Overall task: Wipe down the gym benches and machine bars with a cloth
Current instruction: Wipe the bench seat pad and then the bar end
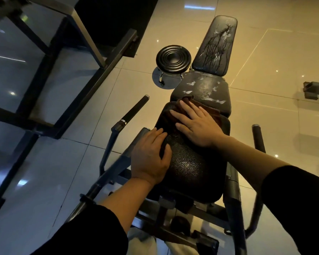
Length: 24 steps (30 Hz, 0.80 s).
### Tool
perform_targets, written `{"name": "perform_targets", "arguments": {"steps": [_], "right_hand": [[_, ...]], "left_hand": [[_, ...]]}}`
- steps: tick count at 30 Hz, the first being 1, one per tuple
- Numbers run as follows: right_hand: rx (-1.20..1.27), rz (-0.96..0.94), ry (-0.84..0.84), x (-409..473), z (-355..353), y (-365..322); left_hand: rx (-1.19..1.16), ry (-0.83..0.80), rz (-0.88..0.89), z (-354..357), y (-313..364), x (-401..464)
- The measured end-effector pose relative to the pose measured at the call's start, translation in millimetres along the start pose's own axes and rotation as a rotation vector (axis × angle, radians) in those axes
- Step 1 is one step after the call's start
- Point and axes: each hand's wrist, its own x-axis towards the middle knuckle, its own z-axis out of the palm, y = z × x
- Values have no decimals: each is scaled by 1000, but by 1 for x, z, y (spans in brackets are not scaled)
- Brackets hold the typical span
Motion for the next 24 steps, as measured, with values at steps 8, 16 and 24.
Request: {"name": "perform_targets", "arguments": {"steps": [8,16,24], "right_hand": [[1,-29,5,19,0,-34],[2,32,15,17,2,-18],[-8,-68,17,-9,7,-20]], "left_hand": [[-16,15,-6,-3,0,-3],[-16,62,7,-2,0,-3],[-25,39,3,-4,1,-3]]}}
